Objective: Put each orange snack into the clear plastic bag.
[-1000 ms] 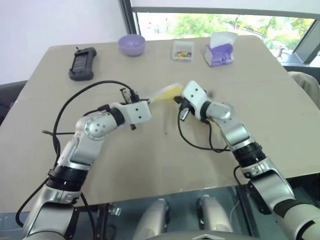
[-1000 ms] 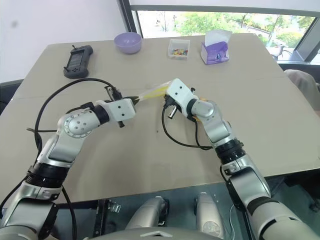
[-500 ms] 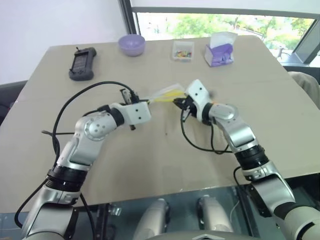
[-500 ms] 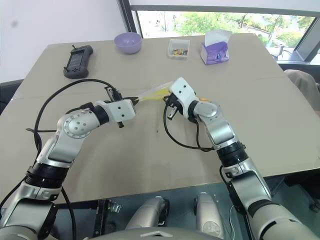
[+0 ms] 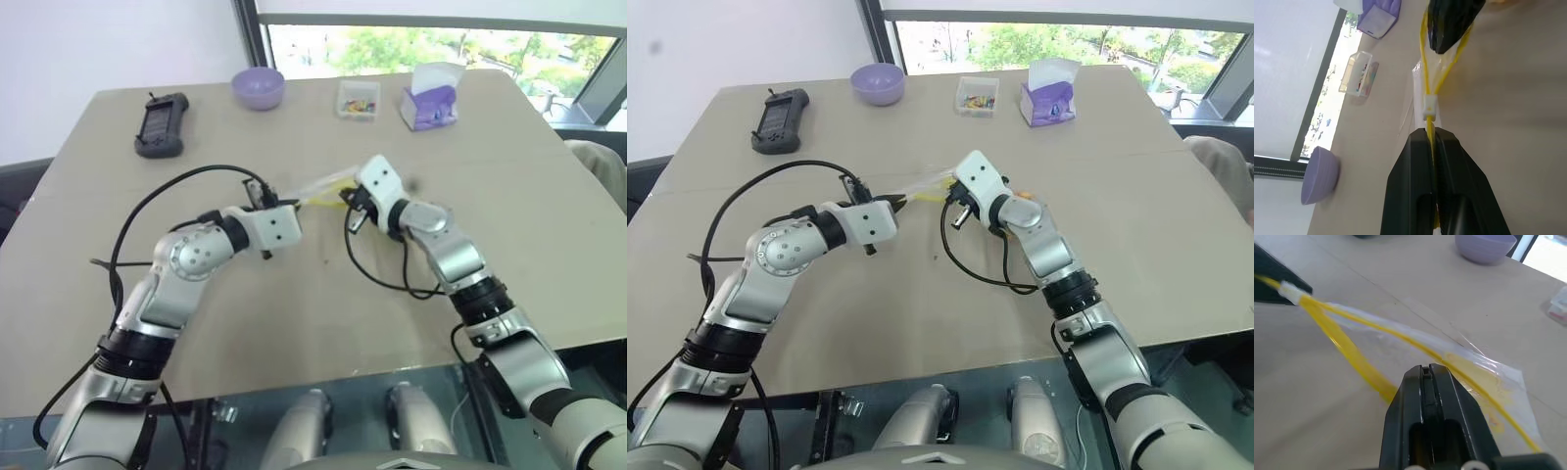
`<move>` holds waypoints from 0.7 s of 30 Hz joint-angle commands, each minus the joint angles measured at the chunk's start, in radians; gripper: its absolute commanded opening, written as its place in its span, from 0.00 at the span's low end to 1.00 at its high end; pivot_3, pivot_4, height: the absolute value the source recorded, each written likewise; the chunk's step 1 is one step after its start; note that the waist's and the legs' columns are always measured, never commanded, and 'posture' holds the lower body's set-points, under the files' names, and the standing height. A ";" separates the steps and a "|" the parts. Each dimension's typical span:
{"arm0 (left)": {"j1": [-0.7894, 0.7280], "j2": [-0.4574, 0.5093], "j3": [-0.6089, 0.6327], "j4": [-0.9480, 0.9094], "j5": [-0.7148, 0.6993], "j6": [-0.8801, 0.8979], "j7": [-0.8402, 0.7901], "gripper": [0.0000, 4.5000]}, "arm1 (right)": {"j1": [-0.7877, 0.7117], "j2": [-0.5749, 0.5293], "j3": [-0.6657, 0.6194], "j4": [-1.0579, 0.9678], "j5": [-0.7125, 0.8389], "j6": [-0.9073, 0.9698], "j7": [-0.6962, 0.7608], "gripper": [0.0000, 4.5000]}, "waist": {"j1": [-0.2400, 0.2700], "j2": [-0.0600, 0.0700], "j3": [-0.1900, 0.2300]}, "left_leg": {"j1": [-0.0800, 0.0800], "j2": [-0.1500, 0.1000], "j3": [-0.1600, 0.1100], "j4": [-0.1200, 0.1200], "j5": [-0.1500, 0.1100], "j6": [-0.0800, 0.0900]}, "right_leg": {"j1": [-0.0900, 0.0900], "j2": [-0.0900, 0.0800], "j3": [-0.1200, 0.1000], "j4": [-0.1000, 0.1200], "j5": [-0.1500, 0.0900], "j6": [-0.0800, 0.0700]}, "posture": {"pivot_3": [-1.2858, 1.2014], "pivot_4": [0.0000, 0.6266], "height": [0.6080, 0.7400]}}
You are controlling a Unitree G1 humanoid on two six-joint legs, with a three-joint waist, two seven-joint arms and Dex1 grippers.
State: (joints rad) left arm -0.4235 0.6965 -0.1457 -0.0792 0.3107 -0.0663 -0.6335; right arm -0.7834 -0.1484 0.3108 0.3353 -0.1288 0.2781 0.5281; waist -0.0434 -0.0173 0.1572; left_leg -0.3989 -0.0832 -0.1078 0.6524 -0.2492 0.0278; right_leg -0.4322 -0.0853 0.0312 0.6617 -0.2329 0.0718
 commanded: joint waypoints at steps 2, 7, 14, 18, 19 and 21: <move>0.005 0.000 0.022 -0.045 -0.012 -0.006 0.008 0.00 | -0.045 0.011 0.060 0.060 -0.105 -0.159 -0.086 0.01 | -0.001 0.000 0.000 | 0.000 0.000 0.000 0.000 0.000 0.000 | 0.000 0.000 0.000 0.000 0.000 0.000 | 0.52 0.24 1.00; 0.007 -0.008 0.019 -0.045 -0.009 -0.001 0.011 0.00 | -0.098 0.011 0.143 0.207 -0.260 -0.330 -0.224 0.01 | -0.002 0.000 0.000 | 0.000 0.000 0.000 0.000 0.000 0.000 | 0.000 0.000 0.000 0.000 0.000 0.000 | 0.52 0.24 1.00; 0.019 -0.009 0.025 -0.045 0.000 0.011 0.016 0.00 | -0.158 -0.005 0.222 0.377 -0.405 -0.469 -0.321 0.01 | -0.001 0.000 0.000 | 0.000 0.000 0.000 0.000 0.000 0.000 | 0.000 0.000 0.000 0.000 0.000 0.000 | 0.52 0.24 1.00; 0.023 -0.007 0.030 -0.045 0.003 0.019 0.022 0.00 | -0.177 -0.009 0.237 0.416 -0.446 -0.492 -0.324 0.30 | -0.002 0.000 0.000 | 0.000 0.000 0.000 0.000 0.000 0.000 | 0.000 0.000 0.000 0.000 0.000 0.000 | 0.52 0.24 1.00; 0.024 -0.007 0.031 -0.046 0.002 0.022 0.023 0.00 | -0.179 -0.009 0.238 0.421 -0.453 -0.496 -0.322 0.39 | -0.002 0.000 0.000 | 0.000 0.000 0.000 0.000 0.000 0.000 | 0.000 0.001 0.000 0.000 0.000 0.000 | 0.52 0.24 1.00; 0.028 -0.007 0.035 -0.046 0.002 0.027 0.026 0.00 | -0.180 -0.006 0.238 0.429 -0.461 -0.501 -0.319 0.55 | -0.003 0.000 0.000 | 0.000 0.000 0.000 0.000 0.000 0.000 | 0.000 0.001 0.000 0.000 0.000 0.000 | 0.52 0.24 1.00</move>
State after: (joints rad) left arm -0.3971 0.6808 -0.1444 -0.0884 0.3130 -0.0419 -0.6247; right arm -0.9331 -0.1583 0.5450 0.7740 -0.5818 -0.2019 0.2156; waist -0.0467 -0.0172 0.1572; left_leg -0.3987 -0.0831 -0.1078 0.6521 -0.2490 0.0277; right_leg -0.4323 -0.0844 0.0313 0.6616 -0.2330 0.0717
